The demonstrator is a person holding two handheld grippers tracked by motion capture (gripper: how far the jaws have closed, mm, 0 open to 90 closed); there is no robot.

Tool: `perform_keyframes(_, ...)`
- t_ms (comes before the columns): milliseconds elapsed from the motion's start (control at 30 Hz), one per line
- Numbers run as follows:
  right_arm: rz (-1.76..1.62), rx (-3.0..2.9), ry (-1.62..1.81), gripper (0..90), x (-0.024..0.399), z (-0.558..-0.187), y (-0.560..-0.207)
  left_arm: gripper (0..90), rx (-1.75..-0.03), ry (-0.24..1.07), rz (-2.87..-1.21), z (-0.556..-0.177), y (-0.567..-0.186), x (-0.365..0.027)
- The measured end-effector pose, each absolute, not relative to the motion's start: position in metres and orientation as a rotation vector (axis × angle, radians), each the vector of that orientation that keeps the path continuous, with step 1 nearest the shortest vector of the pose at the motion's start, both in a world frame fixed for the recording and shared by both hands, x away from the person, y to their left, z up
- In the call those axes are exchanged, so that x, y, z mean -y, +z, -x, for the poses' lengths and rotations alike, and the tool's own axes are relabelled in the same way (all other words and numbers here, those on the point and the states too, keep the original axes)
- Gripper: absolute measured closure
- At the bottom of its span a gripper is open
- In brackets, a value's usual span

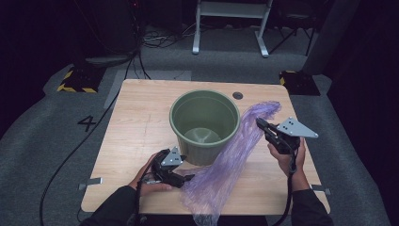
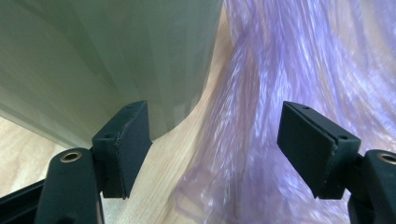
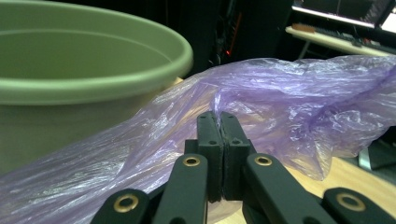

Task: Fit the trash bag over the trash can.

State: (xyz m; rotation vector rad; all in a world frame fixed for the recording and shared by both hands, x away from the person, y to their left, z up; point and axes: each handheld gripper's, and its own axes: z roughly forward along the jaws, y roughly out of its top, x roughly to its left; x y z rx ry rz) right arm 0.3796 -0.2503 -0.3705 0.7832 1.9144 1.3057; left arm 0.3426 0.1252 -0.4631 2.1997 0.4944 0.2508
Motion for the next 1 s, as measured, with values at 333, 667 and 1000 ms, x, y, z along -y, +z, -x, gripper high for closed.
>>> perform_keyframes(333,-0.594,-1.929,1.377,89.3,0.232,-0.372,-0.35,24.4,-0.475,0.274,-2.084,-0.332,-0.431,-0.132)
perform_keyframes(667,-0.456,-1.944,1.41,89.4,0.219,-0.361,-0.339,20.7,-0.409,0.248,-2.068,-0.314,-0.416,-0.115)
perform_keyframes(1000,-0.39,-1.967,1.377,89.4,0.204,-0.36,-0.332,18.3,-0.361,0.147,-2.074,-0.303,-0.411,-0.073)
